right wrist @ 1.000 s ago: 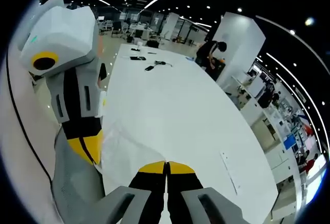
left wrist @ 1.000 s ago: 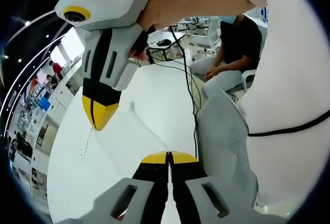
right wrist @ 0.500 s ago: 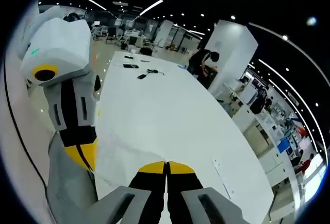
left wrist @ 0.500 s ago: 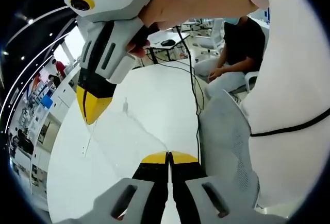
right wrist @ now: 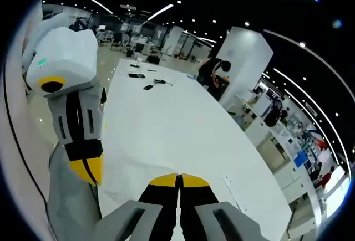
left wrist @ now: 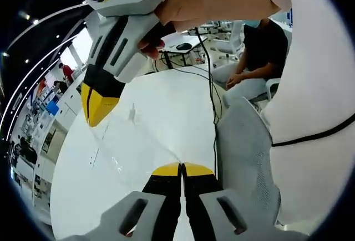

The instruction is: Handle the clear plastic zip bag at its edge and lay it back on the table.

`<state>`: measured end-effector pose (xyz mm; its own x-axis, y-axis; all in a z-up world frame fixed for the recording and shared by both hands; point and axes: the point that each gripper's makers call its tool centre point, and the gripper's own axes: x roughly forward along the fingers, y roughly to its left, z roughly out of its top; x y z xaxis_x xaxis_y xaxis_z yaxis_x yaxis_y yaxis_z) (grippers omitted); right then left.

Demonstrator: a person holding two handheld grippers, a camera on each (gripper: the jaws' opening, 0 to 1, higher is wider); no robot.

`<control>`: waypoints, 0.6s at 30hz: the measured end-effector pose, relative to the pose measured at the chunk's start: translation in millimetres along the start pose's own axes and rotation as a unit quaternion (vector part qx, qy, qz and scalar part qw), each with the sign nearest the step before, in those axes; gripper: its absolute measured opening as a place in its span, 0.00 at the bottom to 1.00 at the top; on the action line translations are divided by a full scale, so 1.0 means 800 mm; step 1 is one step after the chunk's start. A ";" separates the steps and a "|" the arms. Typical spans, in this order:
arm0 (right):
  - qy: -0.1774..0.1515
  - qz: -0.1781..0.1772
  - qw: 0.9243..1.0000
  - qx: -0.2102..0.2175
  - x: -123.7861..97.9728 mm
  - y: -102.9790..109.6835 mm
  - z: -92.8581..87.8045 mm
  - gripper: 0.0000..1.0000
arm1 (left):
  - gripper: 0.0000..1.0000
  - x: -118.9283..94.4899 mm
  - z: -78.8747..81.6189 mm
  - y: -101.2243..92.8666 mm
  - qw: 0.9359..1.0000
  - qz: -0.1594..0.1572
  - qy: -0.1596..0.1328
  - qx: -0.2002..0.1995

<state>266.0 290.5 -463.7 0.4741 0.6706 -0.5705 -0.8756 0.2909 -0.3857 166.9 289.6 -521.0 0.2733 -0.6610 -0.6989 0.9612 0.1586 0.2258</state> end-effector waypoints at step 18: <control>-0.006 -0.009 1.000 -0.001 -0.004 0.000 0.005 0.00 | 0.00 0.002 -0.002 -0.001 1.000 0.005 -0.005 -0.002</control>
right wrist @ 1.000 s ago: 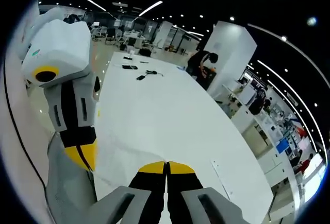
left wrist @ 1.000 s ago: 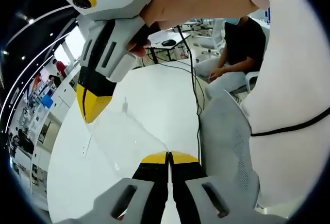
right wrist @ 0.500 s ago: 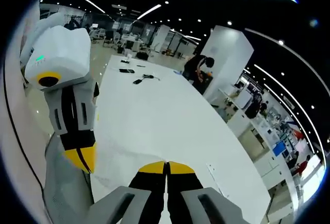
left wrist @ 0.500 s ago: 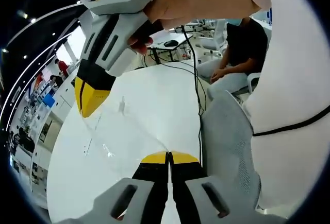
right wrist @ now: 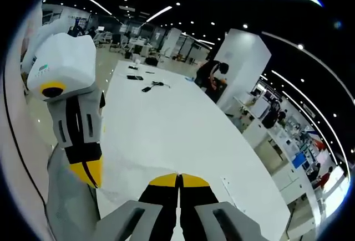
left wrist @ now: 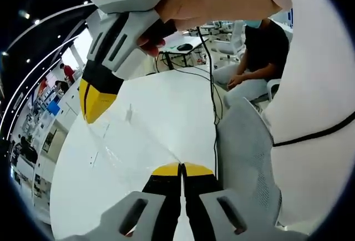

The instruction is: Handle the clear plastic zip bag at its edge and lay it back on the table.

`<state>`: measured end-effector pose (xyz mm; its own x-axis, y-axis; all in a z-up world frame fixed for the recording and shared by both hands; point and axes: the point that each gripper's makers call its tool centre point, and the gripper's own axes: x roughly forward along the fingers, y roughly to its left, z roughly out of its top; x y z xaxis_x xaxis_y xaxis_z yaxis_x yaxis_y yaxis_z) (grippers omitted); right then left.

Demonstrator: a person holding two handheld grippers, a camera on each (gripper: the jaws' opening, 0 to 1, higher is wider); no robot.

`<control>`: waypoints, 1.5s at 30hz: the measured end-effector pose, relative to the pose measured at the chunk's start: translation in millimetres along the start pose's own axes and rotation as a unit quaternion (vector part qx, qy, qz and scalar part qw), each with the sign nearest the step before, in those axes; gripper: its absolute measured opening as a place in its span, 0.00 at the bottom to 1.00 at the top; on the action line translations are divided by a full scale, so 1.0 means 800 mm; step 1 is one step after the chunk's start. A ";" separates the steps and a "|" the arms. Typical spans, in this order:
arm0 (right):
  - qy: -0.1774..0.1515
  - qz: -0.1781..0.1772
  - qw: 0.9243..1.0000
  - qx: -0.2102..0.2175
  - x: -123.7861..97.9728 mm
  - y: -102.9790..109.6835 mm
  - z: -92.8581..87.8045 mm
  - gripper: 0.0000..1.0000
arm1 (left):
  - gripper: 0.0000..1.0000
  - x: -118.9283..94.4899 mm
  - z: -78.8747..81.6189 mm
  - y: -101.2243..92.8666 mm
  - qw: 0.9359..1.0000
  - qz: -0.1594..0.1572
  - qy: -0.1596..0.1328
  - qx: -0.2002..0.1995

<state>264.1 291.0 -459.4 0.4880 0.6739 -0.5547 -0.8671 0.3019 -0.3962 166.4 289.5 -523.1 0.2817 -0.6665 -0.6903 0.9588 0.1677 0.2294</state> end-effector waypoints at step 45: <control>-0.007 -0.002 1.000 -0.028 0.003 0.011 0.006 0.00 | 0.03 -0.015 0.011 0.035 0.997 0.069 -0.030 0.003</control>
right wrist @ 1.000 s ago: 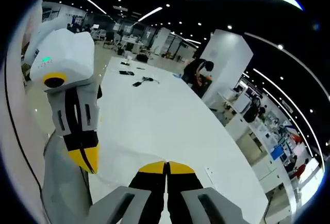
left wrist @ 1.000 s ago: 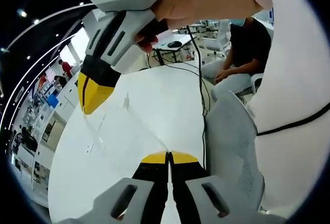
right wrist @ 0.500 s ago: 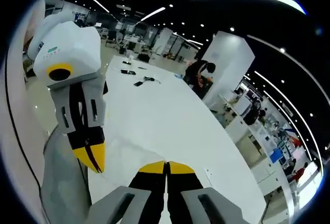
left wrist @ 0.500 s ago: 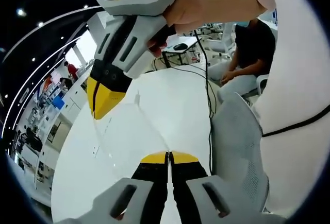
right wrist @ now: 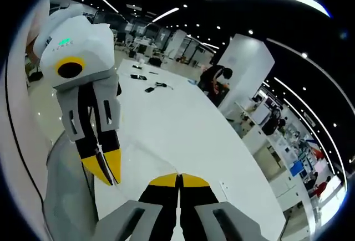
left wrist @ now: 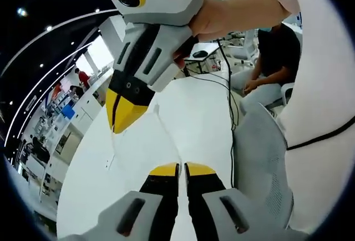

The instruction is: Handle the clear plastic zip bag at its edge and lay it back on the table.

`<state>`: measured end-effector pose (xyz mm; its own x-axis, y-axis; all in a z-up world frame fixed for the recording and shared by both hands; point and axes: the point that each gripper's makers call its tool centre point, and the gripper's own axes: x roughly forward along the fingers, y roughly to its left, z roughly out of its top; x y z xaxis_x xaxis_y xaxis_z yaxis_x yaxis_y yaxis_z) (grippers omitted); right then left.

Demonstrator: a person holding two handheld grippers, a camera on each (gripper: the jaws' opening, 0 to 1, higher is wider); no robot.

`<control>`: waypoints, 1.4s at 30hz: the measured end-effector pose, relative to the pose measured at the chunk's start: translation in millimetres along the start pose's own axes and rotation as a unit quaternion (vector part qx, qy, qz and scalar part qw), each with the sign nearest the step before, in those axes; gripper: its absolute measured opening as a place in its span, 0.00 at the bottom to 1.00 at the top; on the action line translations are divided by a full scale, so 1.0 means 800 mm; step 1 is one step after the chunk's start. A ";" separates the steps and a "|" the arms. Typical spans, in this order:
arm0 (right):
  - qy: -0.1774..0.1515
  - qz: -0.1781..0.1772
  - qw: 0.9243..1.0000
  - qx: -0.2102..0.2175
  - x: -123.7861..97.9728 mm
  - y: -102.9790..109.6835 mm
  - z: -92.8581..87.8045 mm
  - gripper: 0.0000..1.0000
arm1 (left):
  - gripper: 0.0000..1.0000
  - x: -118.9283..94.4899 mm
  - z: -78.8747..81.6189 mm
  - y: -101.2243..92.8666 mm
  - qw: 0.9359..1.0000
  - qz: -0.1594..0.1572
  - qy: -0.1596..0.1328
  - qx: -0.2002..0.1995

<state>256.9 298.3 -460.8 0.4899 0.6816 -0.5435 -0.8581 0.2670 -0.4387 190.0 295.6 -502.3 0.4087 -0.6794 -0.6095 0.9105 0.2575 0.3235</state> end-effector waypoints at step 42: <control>0.004 -0.004 1.000 0.021 -0.002 -0.004 -0.001 0.00 | 0.00 0.008 -0.001 -0.018 1.000 -0.023 0.006 0.020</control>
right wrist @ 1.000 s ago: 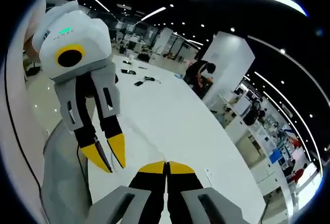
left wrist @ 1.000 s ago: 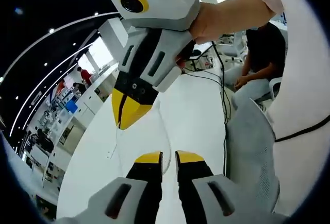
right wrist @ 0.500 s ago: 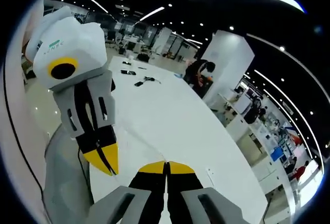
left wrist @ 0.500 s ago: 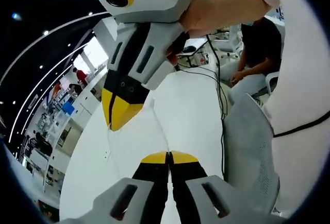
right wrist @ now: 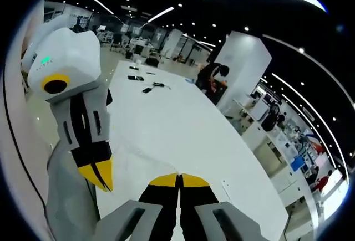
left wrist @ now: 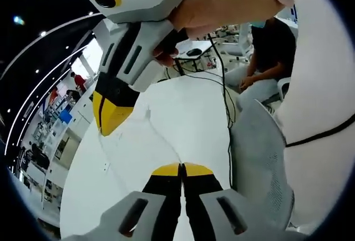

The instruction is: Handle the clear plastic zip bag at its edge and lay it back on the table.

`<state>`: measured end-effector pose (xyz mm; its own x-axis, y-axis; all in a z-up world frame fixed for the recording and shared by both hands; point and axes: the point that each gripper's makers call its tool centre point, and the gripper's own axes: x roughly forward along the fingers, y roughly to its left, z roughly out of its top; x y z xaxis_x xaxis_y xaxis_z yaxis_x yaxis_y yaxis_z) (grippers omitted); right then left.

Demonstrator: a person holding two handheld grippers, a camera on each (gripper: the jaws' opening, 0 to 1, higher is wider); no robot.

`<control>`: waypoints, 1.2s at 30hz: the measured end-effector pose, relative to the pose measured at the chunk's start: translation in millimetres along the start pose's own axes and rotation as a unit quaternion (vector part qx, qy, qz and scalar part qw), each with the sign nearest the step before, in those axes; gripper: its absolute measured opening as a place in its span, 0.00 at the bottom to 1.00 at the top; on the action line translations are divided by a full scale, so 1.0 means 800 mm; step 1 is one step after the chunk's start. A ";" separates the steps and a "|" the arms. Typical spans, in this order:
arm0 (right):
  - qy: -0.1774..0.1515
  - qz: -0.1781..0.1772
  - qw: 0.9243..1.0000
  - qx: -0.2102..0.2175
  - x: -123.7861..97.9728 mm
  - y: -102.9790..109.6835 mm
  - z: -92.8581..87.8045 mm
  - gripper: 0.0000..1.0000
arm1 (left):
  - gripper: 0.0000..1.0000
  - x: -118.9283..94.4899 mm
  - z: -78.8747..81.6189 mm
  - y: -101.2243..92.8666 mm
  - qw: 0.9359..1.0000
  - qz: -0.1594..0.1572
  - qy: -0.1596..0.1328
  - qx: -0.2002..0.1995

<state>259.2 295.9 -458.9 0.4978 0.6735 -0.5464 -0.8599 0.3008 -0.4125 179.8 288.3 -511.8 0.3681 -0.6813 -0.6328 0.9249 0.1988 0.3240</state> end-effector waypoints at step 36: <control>0.010 -0.001 1.000 -0.017 0.005 -0.005 -0.006 0.00 | 0.04 -0.013 0.007 0.033 0.998 0.055 -0.031 -0.027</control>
<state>265.1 294.4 -462.8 0.5023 0.6593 -0.5594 -0.8545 0.2795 -0.4378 200.3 296.8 -492.9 0.4631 -0.6945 -0.5507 0.8834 0.3113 0.3503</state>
